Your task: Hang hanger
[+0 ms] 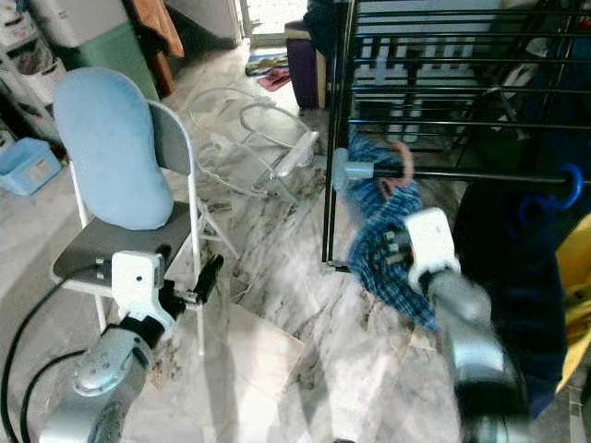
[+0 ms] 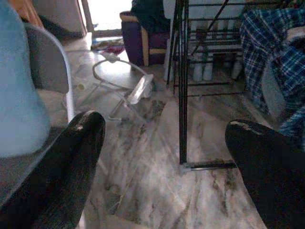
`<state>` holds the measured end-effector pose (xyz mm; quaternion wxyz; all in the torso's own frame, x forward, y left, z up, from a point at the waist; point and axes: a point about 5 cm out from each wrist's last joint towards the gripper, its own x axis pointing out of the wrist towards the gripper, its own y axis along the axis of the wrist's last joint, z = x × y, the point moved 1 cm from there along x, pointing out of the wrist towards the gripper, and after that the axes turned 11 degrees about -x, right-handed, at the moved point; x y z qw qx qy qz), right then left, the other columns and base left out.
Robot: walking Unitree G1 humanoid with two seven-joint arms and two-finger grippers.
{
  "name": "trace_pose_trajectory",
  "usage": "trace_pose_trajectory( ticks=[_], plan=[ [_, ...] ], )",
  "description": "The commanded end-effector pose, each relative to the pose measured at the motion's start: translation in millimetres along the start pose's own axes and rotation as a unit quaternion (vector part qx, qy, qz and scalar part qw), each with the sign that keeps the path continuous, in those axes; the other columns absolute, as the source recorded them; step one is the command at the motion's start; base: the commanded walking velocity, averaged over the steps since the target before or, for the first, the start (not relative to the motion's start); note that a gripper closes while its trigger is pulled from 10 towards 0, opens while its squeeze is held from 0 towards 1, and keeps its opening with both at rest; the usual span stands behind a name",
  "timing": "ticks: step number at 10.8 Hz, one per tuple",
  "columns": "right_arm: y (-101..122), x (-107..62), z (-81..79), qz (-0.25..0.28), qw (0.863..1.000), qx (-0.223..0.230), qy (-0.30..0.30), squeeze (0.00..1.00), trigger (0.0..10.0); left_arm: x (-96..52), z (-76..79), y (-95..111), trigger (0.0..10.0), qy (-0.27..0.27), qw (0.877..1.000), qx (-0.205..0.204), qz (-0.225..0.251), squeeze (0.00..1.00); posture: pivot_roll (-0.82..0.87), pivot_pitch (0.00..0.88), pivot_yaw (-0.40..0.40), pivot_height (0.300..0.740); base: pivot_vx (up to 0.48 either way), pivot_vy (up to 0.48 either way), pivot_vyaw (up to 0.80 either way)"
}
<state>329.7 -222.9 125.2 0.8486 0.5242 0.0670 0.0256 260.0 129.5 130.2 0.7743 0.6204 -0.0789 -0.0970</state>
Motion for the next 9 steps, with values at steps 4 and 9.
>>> trace_pose_trajectory(
  ticks=[4,9],
  plan=[
    [8,-28.5,-2.0,0.022,0.998,0.033,-0.045,0.0,10.0,4.3,-10.0,8,10.0,0.019,1.0,0.011,0.014,0.0,-0.09,0.108,0.069,0.74,0.0,0.0,0.0],
    [-1,-48.0,-27.8,-0.019,0.996,0.086,-0.033,0.0,10.0,-30.7,-28.9,-23,10.0,0.11,0.993,0.029,-0.033,0.0,-0.09,0.104,0.066,0.74,0.0,0.0,0.0]
  ],
)
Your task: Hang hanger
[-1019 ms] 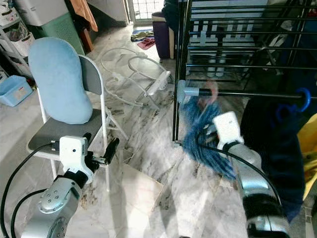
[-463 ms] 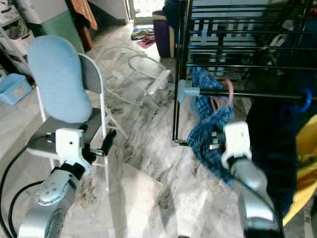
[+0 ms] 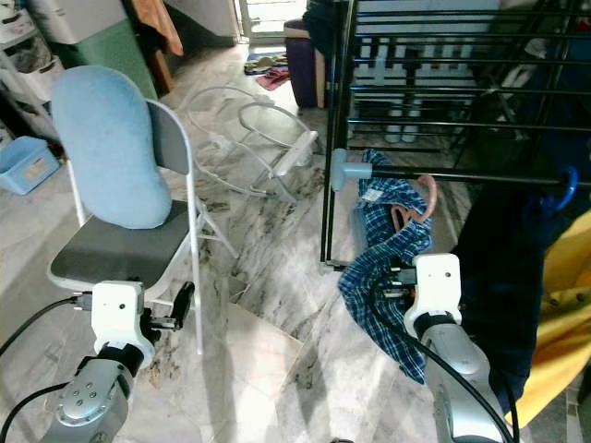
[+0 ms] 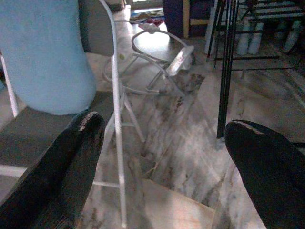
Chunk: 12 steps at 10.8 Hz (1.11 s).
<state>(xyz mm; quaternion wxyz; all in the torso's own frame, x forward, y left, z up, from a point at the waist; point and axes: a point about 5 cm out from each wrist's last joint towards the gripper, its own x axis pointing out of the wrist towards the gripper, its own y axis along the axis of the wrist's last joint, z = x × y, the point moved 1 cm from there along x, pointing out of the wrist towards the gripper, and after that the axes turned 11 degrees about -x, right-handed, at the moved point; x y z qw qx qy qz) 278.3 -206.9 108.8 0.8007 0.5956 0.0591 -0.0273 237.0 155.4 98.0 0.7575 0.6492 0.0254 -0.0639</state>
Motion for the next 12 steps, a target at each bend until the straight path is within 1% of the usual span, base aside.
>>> trace_pose_trajectory(
  ticks=[1,3,7,9,12],
  plan=[
    [9,-0.1,-4.2,0.017,1.0,0.004,0.009,0.0,10.0,-0.5,-1.7,6,10.0,0.007,1.0,0.008,0.013,0.0,-0.09,0.104,0.066,0.74,0.0,0.0,0.0],
    [15,2.8,-9.5,0.017,1.0,0.009,0.017,0.0,10.0,3.9,2.7,8,10.0,0.008,1.0,0.006,0.014,0.0,-0.09,0.103,0.064,0.74,-0.247,0.0,0.0],
    [18,1.8,-16.5,0.021,0.999,-0.001,0.032,0.0,10.0,4.6,5.7,7,10.0,0.001,1.0,0.005,0.01,0.0,-0.09,0.106,0.066,0.74,0.0,0.0,0.0],
    [19,2.9,-18.6,0.021,0.999,0.002,0.035,0.0,10.0,5.9,7.4,8,10.0,-0.001,1.0,0.002,0.008,0.0,-0.09,0.106,0.067,0.74,0.0,0.0,0.44],
    [21,4.9,-20.3,0.023,0.999,0.003,0.037,0.0,10.0,7.4,8.5,9,10.0,-0.003,1.0,0.006,0.01,0.0,-0.09,0.106,0.069,0.74,-0.259,0.0,0.5]
  ],
)
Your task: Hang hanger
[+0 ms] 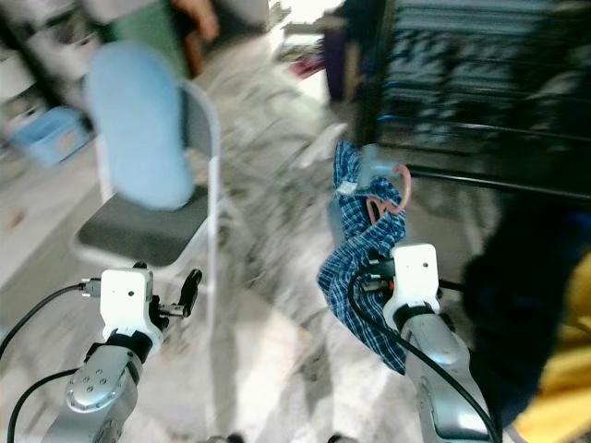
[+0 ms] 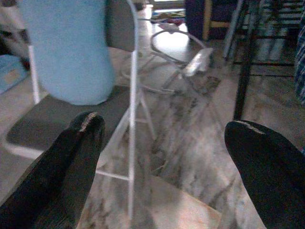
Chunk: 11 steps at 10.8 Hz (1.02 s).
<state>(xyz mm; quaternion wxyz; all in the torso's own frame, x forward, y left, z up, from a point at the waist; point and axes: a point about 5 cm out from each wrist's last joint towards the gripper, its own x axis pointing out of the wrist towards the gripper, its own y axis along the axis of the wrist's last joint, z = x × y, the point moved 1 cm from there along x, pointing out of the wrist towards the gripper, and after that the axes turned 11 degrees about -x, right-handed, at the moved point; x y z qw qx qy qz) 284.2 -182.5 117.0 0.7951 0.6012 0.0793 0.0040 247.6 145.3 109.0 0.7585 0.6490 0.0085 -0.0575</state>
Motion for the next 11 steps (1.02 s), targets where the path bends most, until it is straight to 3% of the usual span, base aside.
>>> trace_pose_trajectory(
  ticks=[1,6,7,11],
  plan=[
    [6,-0.1,-0.7,0.009,1.0,-0.002,0.002,0.0,10.0,-2.3,-2.4,-2,10.0,0.005,1.0,0.005,-0.006,0.0,-0.09,0.102,0.072,0.74,-0.277,0.0,0.52],
    [8,6.5,-5.8,0.014,1.0,0.007,0.006,0.0,10.0,2.2,0.3,-2,10.0,-0.003,1.0,0.003,-0.008,0.0,-0.09,0.075,0.083,0.74,-0.277,0.0,0.5],
    [6,8.0,-6.8,0.011,1.0,0.024,0.004,0.0,10.0,4.0,0.6,-2,10.0,-0.004,1.0,0.003,-0.007,0.0,-0.09,0.067,0.085,0.74,-0.277,0.0,0.0],
    [11,15.2,-7.1,0.02,1.0,0.017,0.009,0.0,10.0,7.5,1.2,0,10.0,-0.003,1.0,0.002,-0.003,0.0,-0.08,0.062,0.083,0.74,-0.277,0.0,0.0]
  ],
)
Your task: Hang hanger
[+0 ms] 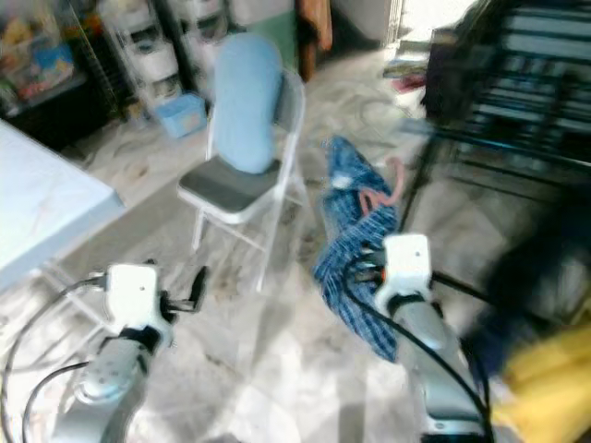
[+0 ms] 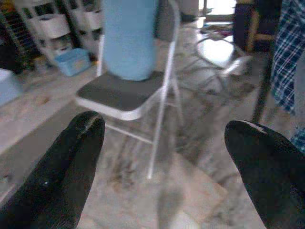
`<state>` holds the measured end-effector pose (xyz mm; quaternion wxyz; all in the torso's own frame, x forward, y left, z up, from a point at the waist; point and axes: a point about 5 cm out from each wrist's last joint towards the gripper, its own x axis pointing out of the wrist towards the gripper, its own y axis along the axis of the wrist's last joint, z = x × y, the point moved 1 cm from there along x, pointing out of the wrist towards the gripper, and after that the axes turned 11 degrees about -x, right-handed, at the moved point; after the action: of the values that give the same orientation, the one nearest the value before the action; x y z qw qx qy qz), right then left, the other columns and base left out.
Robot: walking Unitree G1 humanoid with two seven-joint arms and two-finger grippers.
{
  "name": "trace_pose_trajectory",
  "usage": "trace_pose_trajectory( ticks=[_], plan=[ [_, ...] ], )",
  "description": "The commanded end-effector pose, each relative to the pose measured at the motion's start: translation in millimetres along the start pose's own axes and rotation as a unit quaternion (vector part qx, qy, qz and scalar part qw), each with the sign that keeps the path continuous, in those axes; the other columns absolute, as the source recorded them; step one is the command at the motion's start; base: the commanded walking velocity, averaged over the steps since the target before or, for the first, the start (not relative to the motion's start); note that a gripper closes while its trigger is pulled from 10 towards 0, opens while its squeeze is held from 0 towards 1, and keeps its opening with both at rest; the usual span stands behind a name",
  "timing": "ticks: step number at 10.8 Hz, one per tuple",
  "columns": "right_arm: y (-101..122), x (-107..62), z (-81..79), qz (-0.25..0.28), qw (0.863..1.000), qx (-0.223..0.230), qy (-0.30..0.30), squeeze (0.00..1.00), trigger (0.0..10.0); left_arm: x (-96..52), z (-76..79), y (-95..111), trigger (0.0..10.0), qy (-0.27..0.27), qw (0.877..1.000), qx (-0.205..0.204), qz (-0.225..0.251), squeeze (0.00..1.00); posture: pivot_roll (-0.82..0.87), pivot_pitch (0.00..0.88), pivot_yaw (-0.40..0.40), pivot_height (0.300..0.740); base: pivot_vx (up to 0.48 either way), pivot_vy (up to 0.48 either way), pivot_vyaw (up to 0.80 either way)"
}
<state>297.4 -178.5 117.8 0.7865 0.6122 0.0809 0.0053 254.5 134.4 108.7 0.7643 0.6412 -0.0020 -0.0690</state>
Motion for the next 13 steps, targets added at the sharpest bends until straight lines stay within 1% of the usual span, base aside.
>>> trace_pose_trajectory(
  ticks=[1,3,4,7,8,9,10,13],
  plan=[
    [7,1.6,-5.9,0.02,1.0,0.003,0.009,0.0,10.0,-2.0,-8.5,0,10.0,0.012,1.0,0.01,-0.003,0.0,-0.08,0.063,0.084,0.74,-0.274,0.0,0.0],
    [7,0.8,-8.5,0.02,1.0,0.004,0.012,0.0,10.0,-1.4,-8.7,0,10.0,0.011,1.0,0.011,-0.004,0.0,-0.08,0.066,0.086,0.74,-0.277,0.0,0.0],
    [7,0.8,-9.2,0.02,1.0,0.006,0.015,0.0,10.0,-1.1,-8.2,1,10.0,0.009,1.0,0.011,-0.001,0.0,-0.08,0.067,0.086,0.74,0.0,0.0,0.0],
    [10,1.5,-11.4,0.03,0.999,0.006,0.026,0.0,10.0,0.1,-6.7,1,10.0,0.007,1.0,0.01,-0.001,0.0,-0.08,0.067,0.086,0.74,0.0,0.0,0.78],
    [10,1.2,-11.8,0.032,0.999,0.009,0.028,0.0,10.0,-0.2,-7.7,1,10.0,0.01,1.0,0.01,0.001,0.0,-0.08,0.071,0.084,0.74,0.0,0.0,0.8],
    [13,1.5,-16.5,0.038,0.998,0.018,0.044,0.0,10.0,0.7,-12.2,2,10.0,0.029,1.0,0.005,0.006,0.0,-0.08,0.073,0.082,0.74,0.0,0.0,0.8],
    [16,2.5,-20.2,0.046,0.997,0.017,0.053,0.0,10.0,0.8,-12.1,3,10.0,0.03,1.0,0.008,0.007,0.0,-0.08,0.075,0.081,0.74,0.0,0.0,0.8],
    [19,3.4,-22.1,0.051,0.996,0.023,0.063,0.0,10.0,-0.1,-13.3,2,10.0,0.037,0.999,0.012,0.009,0.0,-0.08,0.079,0.08,0.74,0.0,0.0,0.8]
  ],
)
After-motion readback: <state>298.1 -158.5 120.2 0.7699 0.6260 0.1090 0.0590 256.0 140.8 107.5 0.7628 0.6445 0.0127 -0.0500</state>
